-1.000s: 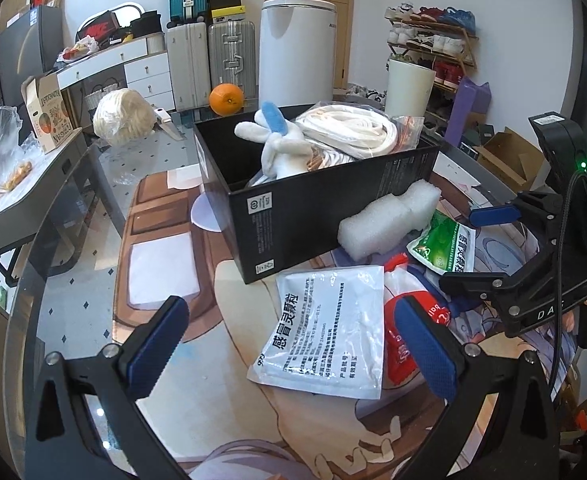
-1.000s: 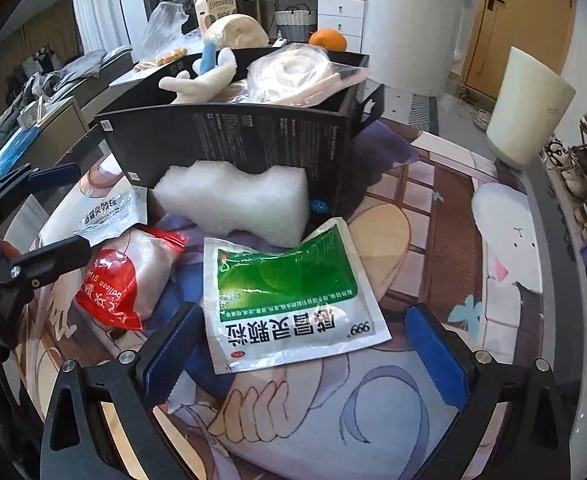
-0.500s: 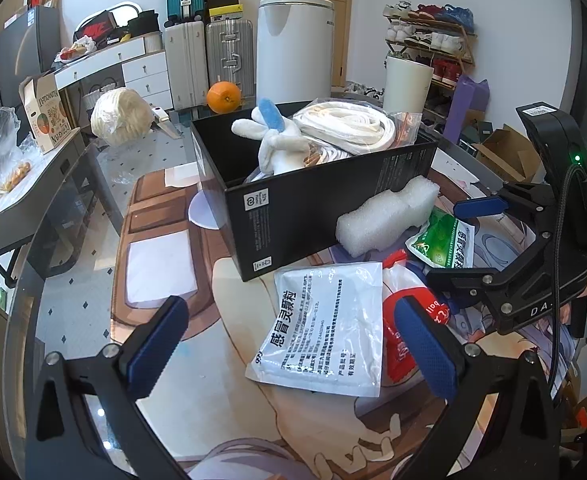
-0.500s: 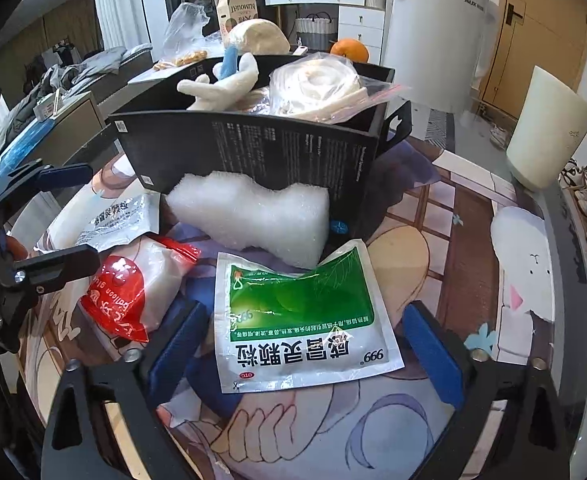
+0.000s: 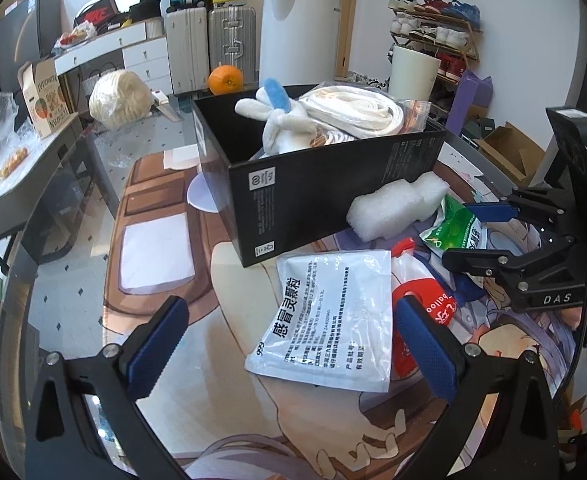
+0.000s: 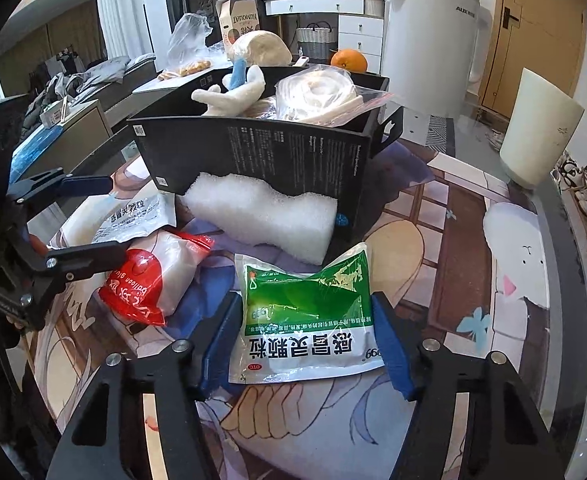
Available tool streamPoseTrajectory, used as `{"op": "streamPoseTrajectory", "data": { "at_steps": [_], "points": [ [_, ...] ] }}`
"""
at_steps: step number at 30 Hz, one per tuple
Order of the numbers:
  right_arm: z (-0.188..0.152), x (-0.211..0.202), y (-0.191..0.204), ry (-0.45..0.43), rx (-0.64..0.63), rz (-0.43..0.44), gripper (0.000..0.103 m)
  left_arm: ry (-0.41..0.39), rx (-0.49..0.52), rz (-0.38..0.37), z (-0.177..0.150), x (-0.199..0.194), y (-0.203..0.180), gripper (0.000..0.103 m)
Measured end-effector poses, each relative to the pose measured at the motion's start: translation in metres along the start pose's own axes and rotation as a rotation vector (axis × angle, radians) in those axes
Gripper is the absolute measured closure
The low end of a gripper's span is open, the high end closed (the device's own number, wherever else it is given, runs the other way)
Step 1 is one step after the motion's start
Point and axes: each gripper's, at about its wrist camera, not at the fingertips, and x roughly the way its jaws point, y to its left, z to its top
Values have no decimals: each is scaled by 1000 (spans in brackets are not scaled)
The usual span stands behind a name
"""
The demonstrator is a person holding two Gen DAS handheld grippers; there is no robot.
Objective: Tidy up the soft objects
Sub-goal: 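Move both grippers back toward the sachets lying beside the bin, then grasp the green sachet with the right gripper while the left grasps the white pouch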
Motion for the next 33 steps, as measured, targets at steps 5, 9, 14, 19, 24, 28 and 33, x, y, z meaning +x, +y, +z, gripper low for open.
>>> {"op": "streamPoseTrajectory", "data": {
  "at_steps": [5, 9, 14, 19, 24, 28, 33],
  "points": [
    [-3, -2, -1, -1, 2, 2, 38, 22, -46, -32, -1, 4, 7, 0],
    [-3, -3, -1, -1, 3, 3, 38, 42, -74, -73, -1, 8, 11, 1],
    [-3, -3, 0, -1, 3, 4, 38, 30, -58, -106, -3, 6, 8, 12],
    [-3, -3, 0, -1, 3, 3, 38, 17, -49, -181, -3, 2, 5, 46],
    [-3, -3, -1, -1, 2, 2, 38, 12, -31, -164, -4, -1, 0, 59],
    [-3, -3, -1, -1, 2, 1, 38, 4, -20, -135, -4, -2, -2, 63],
    [-3, -4, -1, -5, 7, 4, 40, -9, -10, -112, -4, -4, -3, 65]
  ]
}}
